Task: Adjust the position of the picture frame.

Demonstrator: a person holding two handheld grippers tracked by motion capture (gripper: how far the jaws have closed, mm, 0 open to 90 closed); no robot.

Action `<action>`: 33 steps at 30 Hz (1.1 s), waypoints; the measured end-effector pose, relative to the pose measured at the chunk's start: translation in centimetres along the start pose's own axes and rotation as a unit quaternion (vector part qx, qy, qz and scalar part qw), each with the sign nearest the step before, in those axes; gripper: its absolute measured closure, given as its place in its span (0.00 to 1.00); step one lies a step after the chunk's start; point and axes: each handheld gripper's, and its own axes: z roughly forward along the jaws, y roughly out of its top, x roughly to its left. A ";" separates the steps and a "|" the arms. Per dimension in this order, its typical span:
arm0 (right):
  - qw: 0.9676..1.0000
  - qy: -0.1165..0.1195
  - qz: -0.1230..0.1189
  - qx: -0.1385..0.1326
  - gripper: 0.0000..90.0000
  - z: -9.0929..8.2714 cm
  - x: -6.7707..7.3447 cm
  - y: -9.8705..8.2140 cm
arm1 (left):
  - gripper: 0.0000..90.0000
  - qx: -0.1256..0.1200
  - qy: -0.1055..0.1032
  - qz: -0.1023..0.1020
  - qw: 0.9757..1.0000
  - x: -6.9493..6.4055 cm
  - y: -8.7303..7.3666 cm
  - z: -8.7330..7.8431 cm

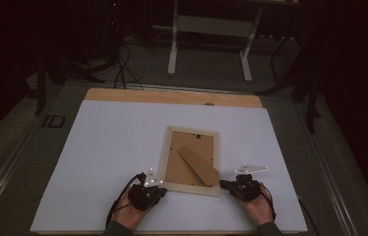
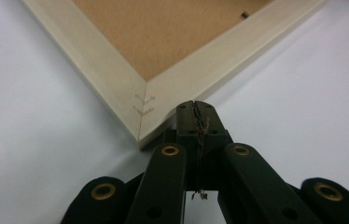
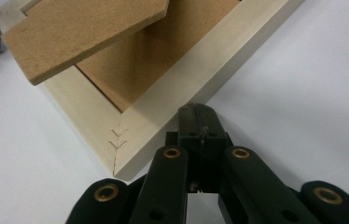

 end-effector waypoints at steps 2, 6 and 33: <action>1.000 0.006 -0.006 0.000 1.00 0.0 0.1 0.1 | 1.00 -0.003 0.011 0.002 1.000 0.3 0.0 -0.2; 1.000 0.013 -0.016 0.001 1.00 0.3 0.4 0.3 | 1.00 -0.007 0.027 -0.015 1.000 1.3 -0.1 -0.7; 0.997 0.047 -0.062 0.006 1.00 2.6 4.0 1.2 | 1.00 -0.002 0.090 -0.072 0.993 4.8 -0.3 -0.7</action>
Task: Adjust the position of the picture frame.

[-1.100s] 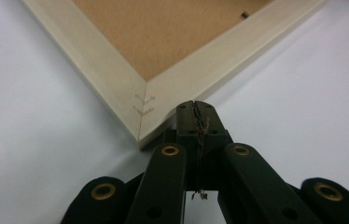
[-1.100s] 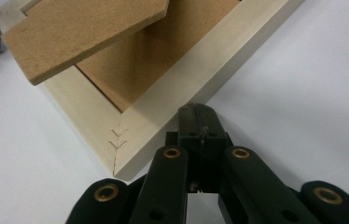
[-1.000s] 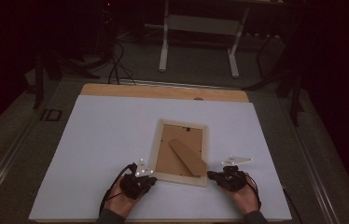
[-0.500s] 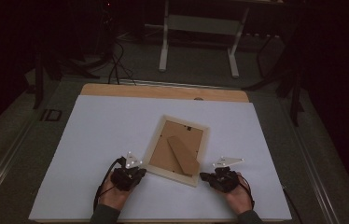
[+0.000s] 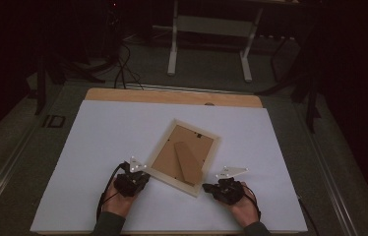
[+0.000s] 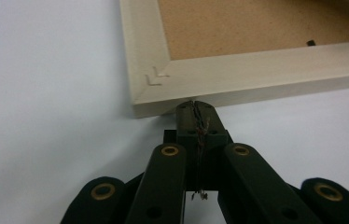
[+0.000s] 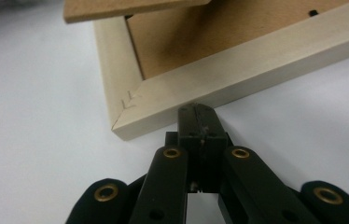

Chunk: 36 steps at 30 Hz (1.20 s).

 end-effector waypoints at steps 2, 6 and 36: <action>1.000 0.002 -0.005 -0.001 1.00 0.3 0.2 0.2 | 1.00 -0.001 0.001 0.000 1.000 0.0 0.1 0.1; 1.000 0.005 -0.011 -0.003 1.00 0.7 0.6 0.5 | 1.00 -0.003 0.002 0.001 1.000 0.0 0.3 0.4; 0.996 0.049 -0.069 0.015 1.00 6.6 4.2 5.5 | 1.00 -0.016 0.012 -0.032 0.999 0.9 0.9 1.0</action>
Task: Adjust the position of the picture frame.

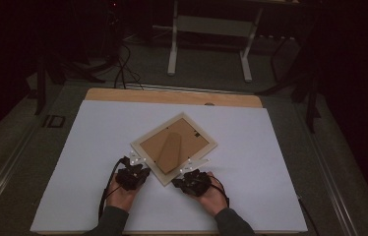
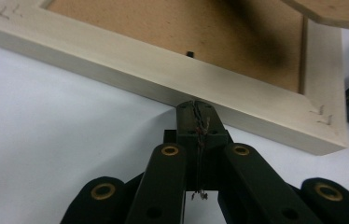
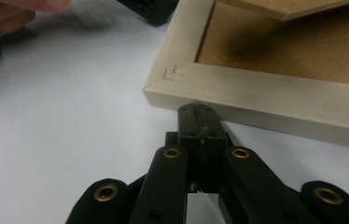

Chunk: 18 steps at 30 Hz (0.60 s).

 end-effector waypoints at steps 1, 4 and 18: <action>1.000 0.001 0.000 0.001 1.00 0.2 0.0 0.2 | 1.00 0.000 0.001 0.000 1.000 0.0 0.0 0.0; 1.000 0.003 -0.003 0.001 1.00 0.5 0.0 0.5 | 1.00 -0.001 0.003 -0.001 1.000 0.0 0.1 0.1; 0.998 -0.049 0.026 -0.027 1.00 -2.6 -3.9 0.5 | 1.00 -0.006 0.008 -0.013 1.000 0.4 0.1 0.2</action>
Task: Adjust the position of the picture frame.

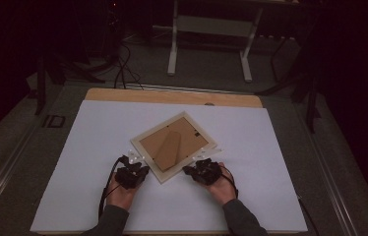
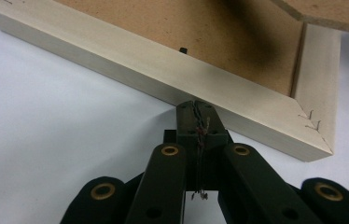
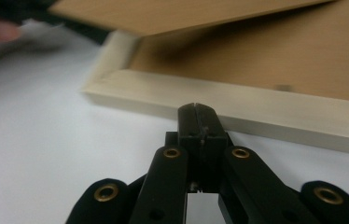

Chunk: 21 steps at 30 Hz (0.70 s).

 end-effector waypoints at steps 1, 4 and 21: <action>1.000 -0.013 0.006 -0.002 1.00 -0.3 -0.7 0.0 | 1.00 0.000 0.001 0.000 1.000 0.0 0.0 0.0; 0.999 -0.034 0.017 -0.011 1.00 -0.7 -2.1 0.0 | 1.00 0.000 0.001 -0.001 1.000 0.0 0.0 0.0; 0.987 -0.134 0.086 -0.025 1.00 -2.1 -9.4 1.0 | 1.00 -0.002 0.002 -0.002 1.000 0.0 0.0 0.1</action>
